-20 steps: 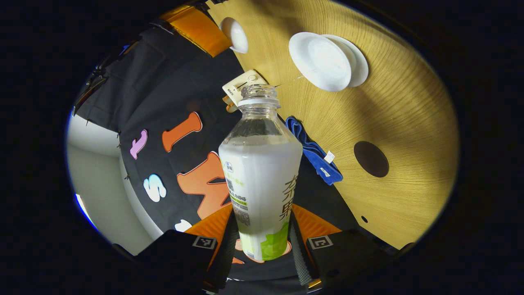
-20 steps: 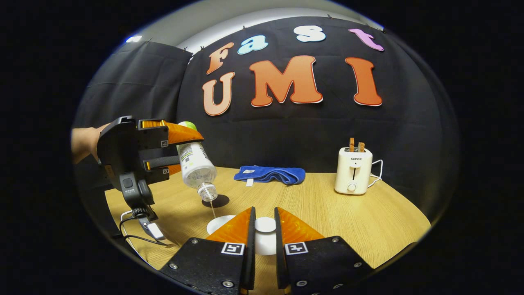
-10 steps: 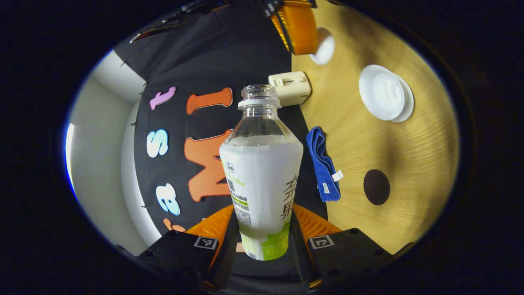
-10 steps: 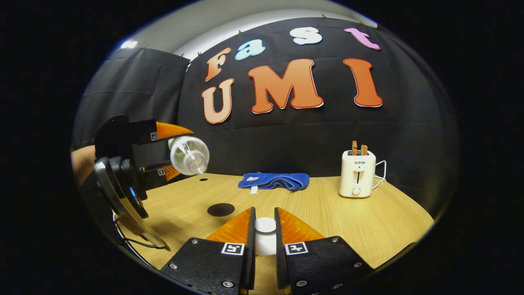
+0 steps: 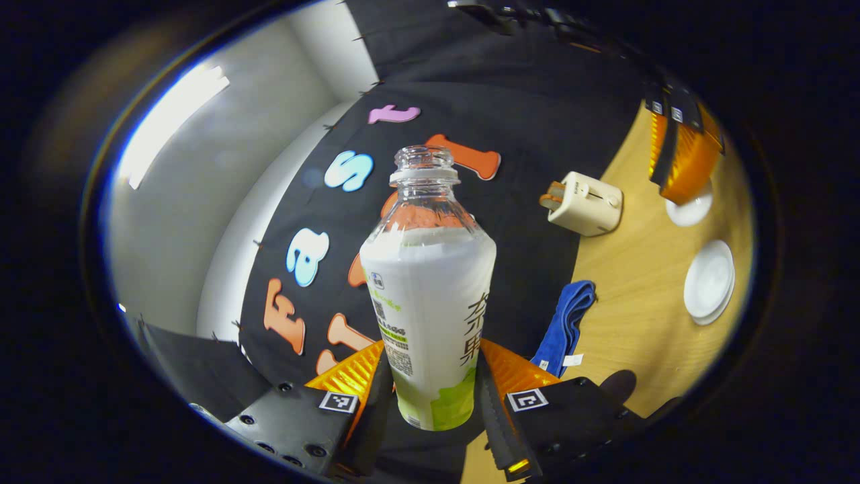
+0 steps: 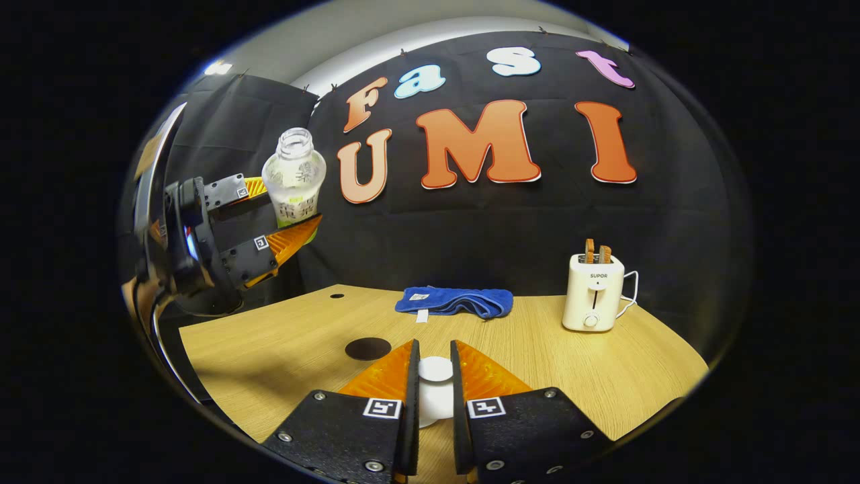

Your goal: Open the teacup lid with one hand, grasp the water bottle and pour water into the teacup with the other hand; after pouring, place the water bottle on the coaster and then close the teacup lid.

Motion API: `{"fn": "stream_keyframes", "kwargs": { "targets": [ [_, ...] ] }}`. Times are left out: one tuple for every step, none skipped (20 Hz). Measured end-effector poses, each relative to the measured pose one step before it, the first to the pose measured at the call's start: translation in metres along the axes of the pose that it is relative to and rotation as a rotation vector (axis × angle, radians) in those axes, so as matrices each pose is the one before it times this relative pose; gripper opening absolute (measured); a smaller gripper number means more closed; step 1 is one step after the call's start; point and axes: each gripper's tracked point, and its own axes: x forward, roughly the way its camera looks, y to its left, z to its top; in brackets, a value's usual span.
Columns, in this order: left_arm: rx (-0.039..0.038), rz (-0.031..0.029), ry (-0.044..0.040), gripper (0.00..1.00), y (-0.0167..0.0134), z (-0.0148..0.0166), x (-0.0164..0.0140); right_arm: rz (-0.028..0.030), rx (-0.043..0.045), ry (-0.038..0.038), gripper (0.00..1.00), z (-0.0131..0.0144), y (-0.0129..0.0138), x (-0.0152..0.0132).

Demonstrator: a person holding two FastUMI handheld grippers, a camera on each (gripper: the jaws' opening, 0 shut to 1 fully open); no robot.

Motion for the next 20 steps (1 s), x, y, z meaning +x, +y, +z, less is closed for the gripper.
{"fn": "stream_keyframes", "kwargs": {
  "targets": [
    [-0.06923, 0.0212, 0.01676, 0.66, 0.00605, -0.0079, -0.00026, -0.00143, -0.00186, 0.00156, 0.22, -0.00045, 0.0013, 0.00142],
    [-0.06117, 0.02268, 0.01538, 0.65, 0.00493, -0.00603, -0.00168, 0.00427, -0.00136, 0.00519, 0.22, -0.00088, 0.00227, 0.00107],
    [-0.05902, 0.01821, 0.01848, 0.65, 0.00424, -0.00651, -0.00037, 0.00237, 0.00022, 0.00439, 0.22, -0.00246, 0.00291, 0.00194],
    [-0.06045, 0.01388, 0.01837, 0.65, 0.00376, -0.00706, -0.002, 0.00723, 0.00001, 0.00668, 0.22, -0.00223, 0.00368, 0.00175],
    [-0.06623, 0.00156, 0.01745, 0.65, 0.0012, -0.00921, 0.00043, 0.00383, -0.00052, 0.00283, 0.22, -0.00091, 0.00283, 0.00196],
    [-0.06957, -0.01058, 0.01088, 0.65, -0.00081, -0.00501, -0.00195, 0.00533, -0.00153, 0.00033, 0.22, -0.00087, 0.00249, 0.00272],
    [-0.07064, -0.00289, 0.00224, 0.65, 0.00051, -0.00418, -0.00222, 0.00709, -0.00121, -0.00096, 0.22, -0.00028, 0.00393, 0.00164],
    [-0.05817, -0.00449, 0.01428, 0.66, -0.00161, -0.00459, -0.0019, 0.00951, -0.00336, 0.00082, 0.22, -0.0012, 0.00386, 0.00266],
    [-0.05085, 0.00778, 0.01117, 0.66, 0.00199, -0.0024, 0.00453, 0.00396, -0.00651, 0.00296, 0.22, -0.00272, 0.00224, 0.00267],
    [-0.04997, 0.00066, 0.0131, 0.63, -0.00154, -0.00272, 0.00152, 0.00001, -0.00544, 0.005, 0.22, -0.00335, 0.00096, 0.00246],
    [-0.05345, -0.00611, 0.0186, 0.66, -0.00375, -0.00501, -0.00028, 0.00253, 0.00051, 0.00604, 0.22, -0.00306, 0.00115, 0.00216],
    [-0.05385, -0.0173, 0.03459, 0.66, -0.00332, -0.00976, 0.00006, 0.00419, 0.00521, 0.00722, 0.22, -0.00451, 0.00226, 0.0028],
    [-0.05846, -0.01266, 0.03411, 0.65, -0.00358, -0.01349, 0.00112, 0.00386, 0.00292, 0.00592, 0.22, -0.00258, 0.00199, 0.00305],
    [-0.05677, -0.01955, 0.01961, 0.66, -0.00559, -0.00912, 0.00083, -0.00016, 0.0008, 0.0049, 0.22, -0.00183, 0.00064, 0.00175],
    [-0.03946, -0.0046, 0.02353, 0.65, -0.00169, -0.00916, 0.00224, -0.00015, -0.00423, 0.00491, 0.22, -0.00105, 0.00095, 0.00064],
    [-0.03748, -0.0062, 0.01687, 0.66, -0.00221, -0.00705, 0.00136, -0.00228, -0.00329, 0.00074, 0.22, -0.00152, -0.00036, 0.00115],
    [-0.03332, -0.005, 0.01766, 0.65, -0.00079, -0.00099, 0.00459, 0.00177, -0.00367, 0.00321, 0.22, -0.00111, 0.00077, 0.00032],
    [-0.03504, -0.00809, 0.01993, 0.66, -0.00169, -0.00467, 0.00397, -0.00004, -0.00237, 0.00016, 0.22, -0.00098, -0.00038, 0.00011],
    [-0.03794, -0.0065, 0.02289, 0.66, -0.00187, -0.00948, 0.00868, 0.00056, -0.00223, -0.00042, 0.22, 0.0001, -0.00064, -0.00115],
    [-0.03333, -0.00583, 0.02533, 0.66, -0.0026, -0.00976, 0.0037, -0.00017, -0.00141, -0.00005, 0.22, -0.0002, -0.0004, -0.00073]
  ]
}}
